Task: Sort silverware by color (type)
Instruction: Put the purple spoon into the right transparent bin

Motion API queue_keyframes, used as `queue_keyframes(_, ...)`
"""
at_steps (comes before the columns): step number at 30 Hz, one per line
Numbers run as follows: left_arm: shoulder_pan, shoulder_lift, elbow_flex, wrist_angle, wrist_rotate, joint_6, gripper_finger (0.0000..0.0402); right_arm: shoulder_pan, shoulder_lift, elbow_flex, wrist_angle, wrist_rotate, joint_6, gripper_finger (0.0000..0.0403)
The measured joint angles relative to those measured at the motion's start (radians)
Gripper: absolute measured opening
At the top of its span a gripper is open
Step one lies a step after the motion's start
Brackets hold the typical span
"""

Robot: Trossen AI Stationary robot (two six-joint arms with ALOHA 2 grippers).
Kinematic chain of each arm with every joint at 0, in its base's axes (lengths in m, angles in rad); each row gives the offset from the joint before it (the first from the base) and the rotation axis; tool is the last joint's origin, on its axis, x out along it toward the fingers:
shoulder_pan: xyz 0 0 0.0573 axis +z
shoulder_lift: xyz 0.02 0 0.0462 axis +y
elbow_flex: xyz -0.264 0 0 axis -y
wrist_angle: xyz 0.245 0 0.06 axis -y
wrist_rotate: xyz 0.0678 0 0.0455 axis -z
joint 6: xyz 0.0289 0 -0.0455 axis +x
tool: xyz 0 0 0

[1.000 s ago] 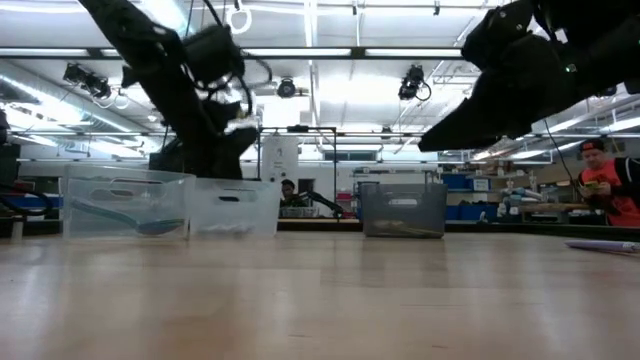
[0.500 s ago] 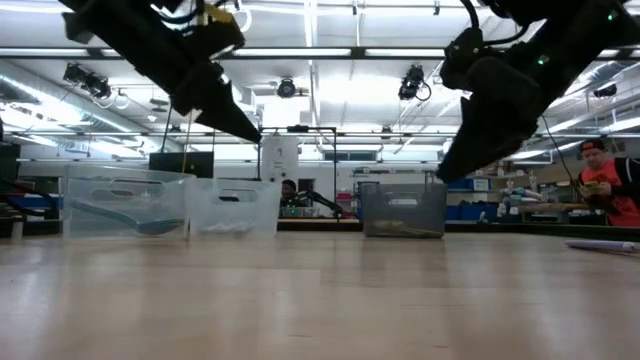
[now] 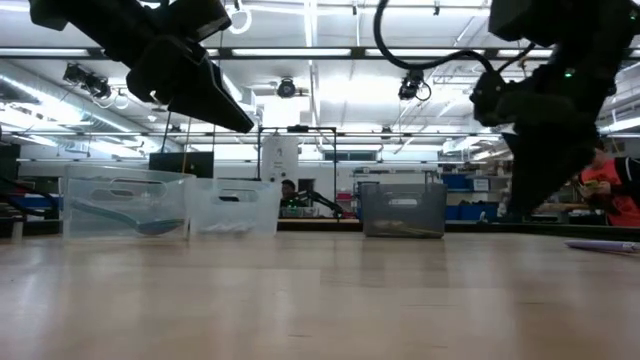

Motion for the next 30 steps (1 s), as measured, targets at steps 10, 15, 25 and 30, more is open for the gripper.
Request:
queue_keyframes(10, 0.01, 0.001, 0.0, 0.025, 0.0, 0.001, 0.0165, 0.077, 0.0, 0.0, -0.164, -0.002, 0.178, 0.0177)
queue_keyframes(15, 0.034, 0.002, 0.0, 0.042, 0.0, 0.005, 0.0165, 0.11, 0.0, 0.0, -0.205, -0.007, 0.252, 0.0177)
queue_keyframes(25, 0.072, 0.002, 0.0, 0.047, 0.0, 0.021, 0.0165, 0.191, 0.0, 0.047, -0.301, 0.008, 0.358, 0.0177)
queue_keyframes(30, 0.078, 0.002, 0.0, 0.047, 0.0, 0.032, 0.0165, 0.225, 0.036, 0.103, -0.384, 0.012, 0.413, 0.0176)
